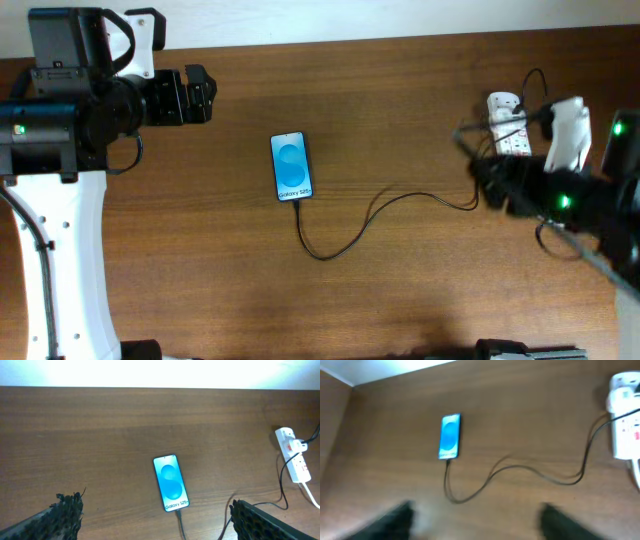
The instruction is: Plug charger to phone and switch on socket
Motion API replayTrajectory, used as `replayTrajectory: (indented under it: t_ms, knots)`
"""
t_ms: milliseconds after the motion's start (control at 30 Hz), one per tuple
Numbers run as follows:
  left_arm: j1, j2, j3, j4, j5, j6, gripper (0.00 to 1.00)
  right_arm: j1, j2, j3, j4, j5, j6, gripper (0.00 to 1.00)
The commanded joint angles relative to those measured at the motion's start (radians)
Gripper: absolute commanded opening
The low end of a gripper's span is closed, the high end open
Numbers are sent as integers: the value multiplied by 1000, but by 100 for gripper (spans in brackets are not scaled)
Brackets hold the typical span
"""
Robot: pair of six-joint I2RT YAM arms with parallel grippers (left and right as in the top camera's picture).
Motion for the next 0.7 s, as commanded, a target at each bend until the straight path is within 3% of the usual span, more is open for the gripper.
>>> replayTrajectory:
  t_ms: [0,500,667]
  knots:
    - [3,-6,12,2,-8,1,99,22,-32,1,-56,2,-9,99]
    - [3,-6,12,2,-7,1,99,22,11,1,-63,50,-18,99]
    - [3,-6,12,2,-7,1,99,28,14,-23,-14,60,-172,99]
